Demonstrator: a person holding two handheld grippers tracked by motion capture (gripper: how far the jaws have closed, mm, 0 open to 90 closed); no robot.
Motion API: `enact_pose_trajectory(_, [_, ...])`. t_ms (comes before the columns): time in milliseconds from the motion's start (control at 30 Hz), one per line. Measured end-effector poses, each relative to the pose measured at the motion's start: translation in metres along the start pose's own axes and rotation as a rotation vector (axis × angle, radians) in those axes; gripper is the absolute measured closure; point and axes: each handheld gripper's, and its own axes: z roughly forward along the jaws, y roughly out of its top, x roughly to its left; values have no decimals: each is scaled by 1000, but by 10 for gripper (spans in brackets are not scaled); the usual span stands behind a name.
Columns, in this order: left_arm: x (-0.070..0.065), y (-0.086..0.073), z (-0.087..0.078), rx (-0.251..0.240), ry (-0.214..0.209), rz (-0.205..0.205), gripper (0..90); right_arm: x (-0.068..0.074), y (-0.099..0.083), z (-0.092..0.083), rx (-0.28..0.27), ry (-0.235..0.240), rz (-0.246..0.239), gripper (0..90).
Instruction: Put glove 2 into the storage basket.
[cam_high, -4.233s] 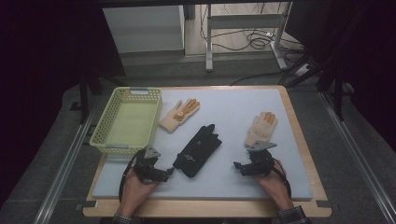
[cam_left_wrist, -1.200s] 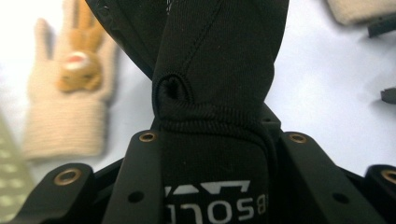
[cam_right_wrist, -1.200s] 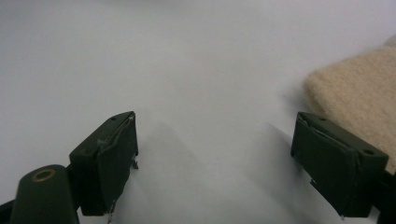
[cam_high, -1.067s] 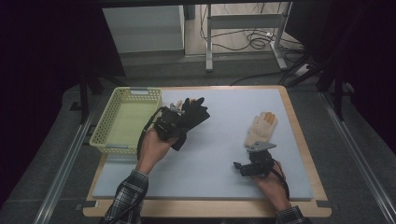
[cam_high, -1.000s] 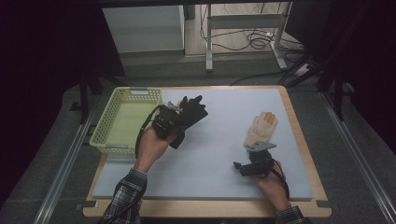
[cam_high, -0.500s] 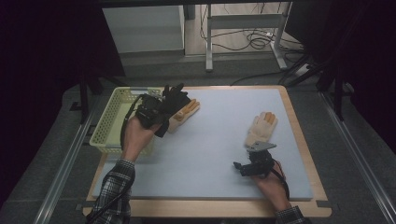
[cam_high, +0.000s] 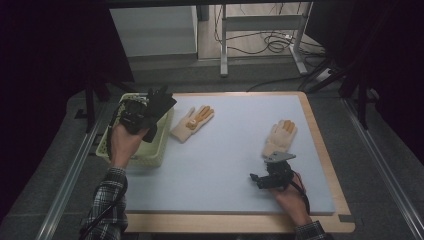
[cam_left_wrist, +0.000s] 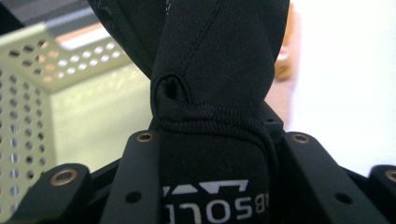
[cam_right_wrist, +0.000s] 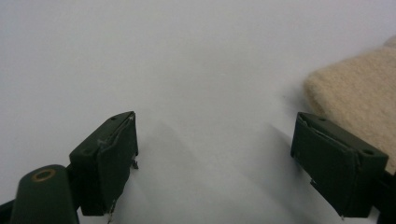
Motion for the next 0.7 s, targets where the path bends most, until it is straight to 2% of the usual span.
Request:
enact_pose_trajectory(400, [49,-31,22,107,53,-117,629,0,0,0,-1,-1,0,145])
enact_pose_trajectory(533, [60,-37,29,156,80,-136,626,0,0,0,-1,-2,0,145])
enact_pose_trajectory(700, [69,-41,40,201,92,-163,616,0,0,0,-1,-2,0,145])
